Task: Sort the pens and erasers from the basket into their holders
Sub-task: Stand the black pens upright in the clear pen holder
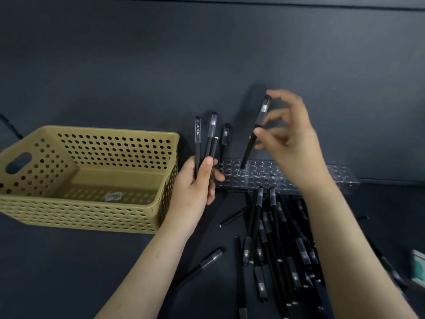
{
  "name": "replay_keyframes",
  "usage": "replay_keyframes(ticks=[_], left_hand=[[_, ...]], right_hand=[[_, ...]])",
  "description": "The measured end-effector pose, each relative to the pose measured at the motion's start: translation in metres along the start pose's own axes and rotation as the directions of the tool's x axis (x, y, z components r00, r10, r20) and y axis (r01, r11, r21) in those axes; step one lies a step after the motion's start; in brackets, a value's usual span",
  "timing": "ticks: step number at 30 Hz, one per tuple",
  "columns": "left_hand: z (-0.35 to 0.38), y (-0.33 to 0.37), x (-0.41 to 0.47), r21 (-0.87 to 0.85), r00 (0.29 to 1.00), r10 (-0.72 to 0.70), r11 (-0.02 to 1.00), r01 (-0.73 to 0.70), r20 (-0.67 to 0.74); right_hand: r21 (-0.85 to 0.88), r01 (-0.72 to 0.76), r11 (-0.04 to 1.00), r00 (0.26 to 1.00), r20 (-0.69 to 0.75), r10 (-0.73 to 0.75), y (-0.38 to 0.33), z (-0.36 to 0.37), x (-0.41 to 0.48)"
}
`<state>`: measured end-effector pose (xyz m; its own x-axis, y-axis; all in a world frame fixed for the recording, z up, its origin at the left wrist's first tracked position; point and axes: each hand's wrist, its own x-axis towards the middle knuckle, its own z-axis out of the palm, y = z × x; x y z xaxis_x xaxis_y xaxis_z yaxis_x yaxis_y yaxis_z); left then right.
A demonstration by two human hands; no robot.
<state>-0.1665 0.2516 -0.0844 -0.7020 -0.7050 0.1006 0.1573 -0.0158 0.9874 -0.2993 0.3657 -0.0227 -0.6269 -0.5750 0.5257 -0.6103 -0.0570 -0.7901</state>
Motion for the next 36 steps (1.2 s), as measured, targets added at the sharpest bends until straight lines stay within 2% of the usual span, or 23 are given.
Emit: replay_keyframes(ticks=[4, 11, 14, 19, 22, 24, 27, 29, 30, 32, 36], left_hand=[[0.0, -0.004, 0.001, 0.023, 1.0, 0.007, 1.0, -0.007, -0.029], [0.002, -0.001, -0.002, -0.043, 1.0, -0.016, 0.999, 0.015, -0.009], [0.002, 0.0, -0.002, -0.043, 0.999, -0.046, 0.998, 0.047, 0.003], [0.003, 0.002, -0.001, -0.131, 0.995, -0.098, 0.987, 0.095, -0.015], [0.003, 0.002, -0.001, -0.188, 0.993, -0.117, 0.975, 0.115, -0.002], [0.003, 0.003, -0.002, -0.198, 0.993, -0.12, 0.973, 0.121, 0.013], [0.001, 0.004, -0.003, -0.229, 0.991, -0.106, 0.966, 0.12, 0.076], [-0.001, 0.005, -0.004, -0.271, 0.984, -0.091, 0.954, 0.13, 0.153], [-0.002, 0.005, -0.004, -0.289, 0.977, -0.087, 0.947, 0.141, 0.192], [-0.004, 0.005, -0.005, -0.296, 0.962, -0.086, 0.941, 0.163, 0.258], [-0.005, 0.003, -0.005, -0.234, 0.943, -0.084, 0.958, 0.165, 0.323]], right_hand=[[-0.061, 0.043, 0.997, 0.989, -0.139, -0.052, 0.009, 0.018, -0.005], [-0.177, 0.087, 0.98, 0.98, -0.159, -0.115, 0.03, 0.034, -0.01], [-0.226, 0.129, 0.966, 0.977, -0.135, -0.163, 0.036, 0.035, -0.009], [-0.47, 0.233, 0.851, 0.958, -0.039, -0.284, 0.045, 0.037, -0.007], [-0.553, 0.239, 0.798, 0.964, 0.039, -0.262, 0.047, 0.034, -0.006], [-0.552, 0.231, 0.801, 0.969, 0.059, -0.239, 0.045, 0.033, -0.006], [-0.41, 0.179, 0.894, 0.979, -0.012, -0.202, 0.035, 0.032, -0.005], [-0.169, 0.036, 0.985, 0.997, -0.055, -0.046, 0.024, 0.03, -0.003], [-0.023, -0.055, 0.998, 0.998, -0.035, 0.054, 0.018, 0.029, -0.002], [0.209, -0.17, 0.963, 0.985, 0.027, 0.168, 0.009, 0.027, -0.002], [0.504, -0.223, 0.835, 0.973, 0.068, 0.219, 0.003, 0.026, -0.001]])
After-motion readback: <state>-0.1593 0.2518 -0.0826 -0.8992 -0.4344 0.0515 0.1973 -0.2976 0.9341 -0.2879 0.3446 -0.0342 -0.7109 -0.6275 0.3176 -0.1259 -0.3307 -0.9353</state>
